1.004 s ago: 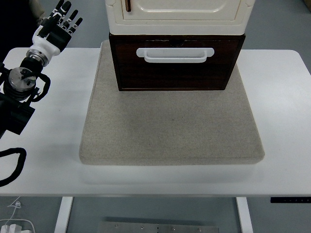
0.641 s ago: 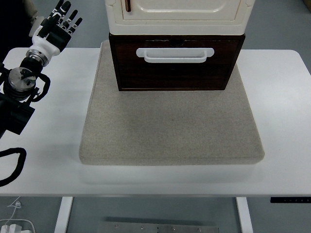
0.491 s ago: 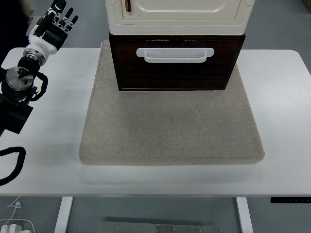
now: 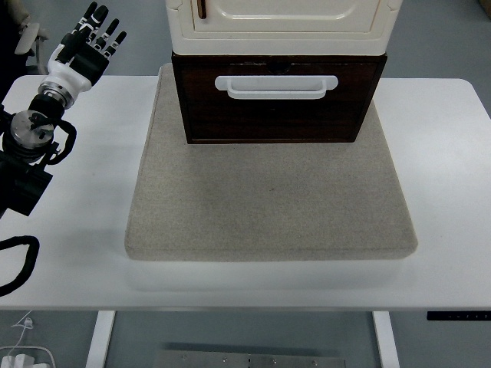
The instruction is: Open the drawer under the combination cabinet
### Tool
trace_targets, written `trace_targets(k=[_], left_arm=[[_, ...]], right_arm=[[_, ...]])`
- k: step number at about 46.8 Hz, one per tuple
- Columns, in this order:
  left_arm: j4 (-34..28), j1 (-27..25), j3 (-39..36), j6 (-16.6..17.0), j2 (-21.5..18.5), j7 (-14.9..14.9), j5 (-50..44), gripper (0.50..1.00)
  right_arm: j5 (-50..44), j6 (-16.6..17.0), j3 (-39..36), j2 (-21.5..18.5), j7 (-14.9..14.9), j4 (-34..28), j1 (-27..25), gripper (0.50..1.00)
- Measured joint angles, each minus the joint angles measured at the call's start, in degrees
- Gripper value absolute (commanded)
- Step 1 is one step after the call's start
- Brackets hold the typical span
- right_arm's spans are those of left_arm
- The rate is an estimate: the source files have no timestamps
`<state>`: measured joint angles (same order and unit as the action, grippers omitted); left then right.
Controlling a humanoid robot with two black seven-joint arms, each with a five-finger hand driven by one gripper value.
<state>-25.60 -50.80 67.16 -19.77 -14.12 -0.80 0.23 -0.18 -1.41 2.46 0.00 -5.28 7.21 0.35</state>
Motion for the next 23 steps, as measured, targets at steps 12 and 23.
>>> trace_targets(k=[12,23], left_arm=[[-0.9,-0.4,-1.1,0.4,-0.6,0.0,0.0,1.0],[-7.0,-0.9,-2.0,2.1,-2.3,0.1,0.2,1.0]], right_arm=[[0.0,0.0,0.0,0.0,0.0,0.0,0.0,0.928],[0.0,0.0,0.0,0.0,0.0,0.0,0.0,0.928]])
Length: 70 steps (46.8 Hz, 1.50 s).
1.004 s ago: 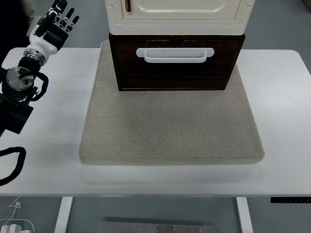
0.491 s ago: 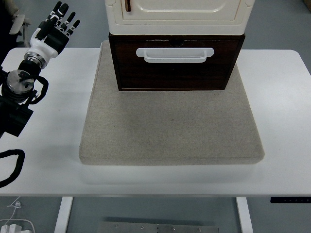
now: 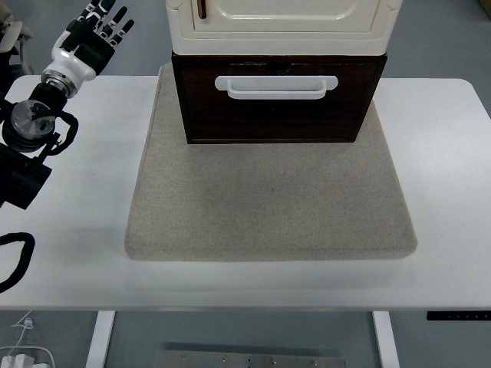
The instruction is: Open the drawer under the combination cabinet
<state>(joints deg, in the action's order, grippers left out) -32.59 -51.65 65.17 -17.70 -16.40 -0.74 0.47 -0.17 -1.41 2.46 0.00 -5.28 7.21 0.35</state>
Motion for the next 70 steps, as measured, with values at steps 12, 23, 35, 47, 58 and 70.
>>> trace_targets(k=[12,23,35,47,58,70], left_arm=[[-8.3,0.5,-2.8,2.2,-5.2,0.0,0.1,1.0],[-16.4,3.8,-5.2,2.2,-12.4,0.3,0.4,1.0],[-29.5,11.4,-7.5,2.0,-20.7,0.3,0.4,1.0],[-34.2,12.8,-9.8,1.1,-25.6,0.4,2.3,1.0],[-40.4,12.9,-12.6,-0.1,-29.8,0.3,9.2,1.0],[-45.1,12.7,-16.8,-0.7,-33.7,0.3,13.5,1.0]], right_arm=[[0.0,0.0,0.0,0.0,0.0,0.0,0.0,0.928],[0.0,0.0,0.0,0.0,0.0,0.0,0.0,0.928],[0.0,0.0,0.0,0.0,0.0,0.0,0.0,0.928],[0.0,0.0,0.0,0.0,0.0,0.0,0.0,0.928],[0.0,0.0,0.0,0.0,0.0,0.0,0.0,0.928],[0.0,0.0,0.0,0.0,0.0,0.0,0.0,0.928]])
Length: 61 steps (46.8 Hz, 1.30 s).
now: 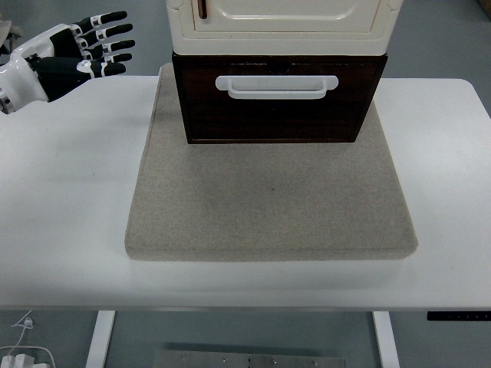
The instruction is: Open the drawer under the combination cabinet
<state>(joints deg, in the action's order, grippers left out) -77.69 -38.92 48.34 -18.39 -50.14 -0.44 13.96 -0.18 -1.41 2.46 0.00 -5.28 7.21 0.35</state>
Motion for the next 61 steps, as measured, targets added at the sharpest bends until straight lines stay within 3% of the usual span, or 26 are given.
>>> trace_targets(k=[13,37,61], left_arm=[[-5.9,-0.2,-2.4,-2.2,-3.9,0.0,6.4,1.0],[-6.9,-6.5,-5.8,-7.5,-5.5,0.7,16.3,1.0],[-6.4,-31.5,-25.6,-7.5,-4.9,4.7,16.4,1.0]], right_arm=[[0.0,0.0,0.0,0.0,0.0,0.0,0.0,0.928],[0.0,0.0,0.0,0.0,0.0,0.0,0.0,0.928],[0.0,0.0,0.0,0.0,0.0,0.0,0.0,0.928]])
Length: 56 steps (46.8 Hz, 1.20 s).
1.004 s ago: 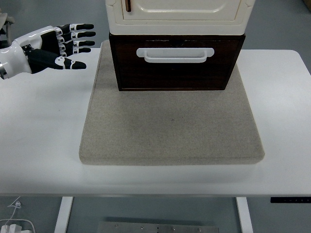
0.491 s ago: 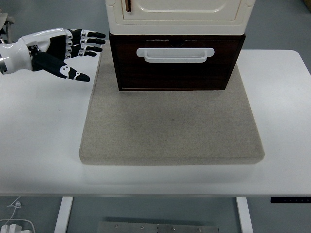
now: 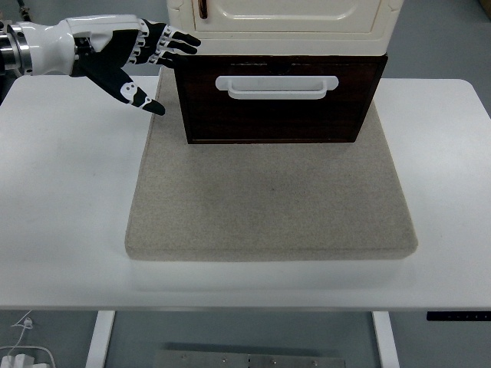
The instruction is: Open the drawer under the combination cabinet
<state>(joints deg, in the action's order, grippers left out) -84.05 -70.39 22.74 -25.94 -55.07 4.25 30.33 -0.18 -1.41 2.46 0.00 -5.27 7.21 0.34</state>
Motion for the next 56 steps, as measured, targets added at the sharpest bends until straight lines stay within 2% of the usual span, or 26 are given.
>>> trace_targets(k=[6,19,31,44,56], left_arm=[[0.1,-3.5,-2.8,0.0,0.5,1.6,0.0,1.0],[1.4,-9.4,-4.5,-1.0,3.0,7.3,0.1,1.0],[1.4,-15.4,-10.5,-1.2,6.2,9.6,0.1,1.0],[3.2,-17.0,-11.4,-0.2,10.4,12.8,0.0,1.0],[6.9,-18.1,-11.7,-0.2,14.6,13.2,-0.2,1.0]], right_arm=[[0.0,0.0,0.0,0.0,0.0,0.0,0.0,0.928],[0.0,0.0,0.0,0.0,0.0,0.0,0.0,0.928],[0.0,0.0,0.0,0.0,0.0,0.0,0.0,0.928],[0.0,0.0,0.0,0.0,0.0,0.0,0.0,0.928],[0.0,0.0,0.0,0.0,0.0,0.0,0.0,0.928]])
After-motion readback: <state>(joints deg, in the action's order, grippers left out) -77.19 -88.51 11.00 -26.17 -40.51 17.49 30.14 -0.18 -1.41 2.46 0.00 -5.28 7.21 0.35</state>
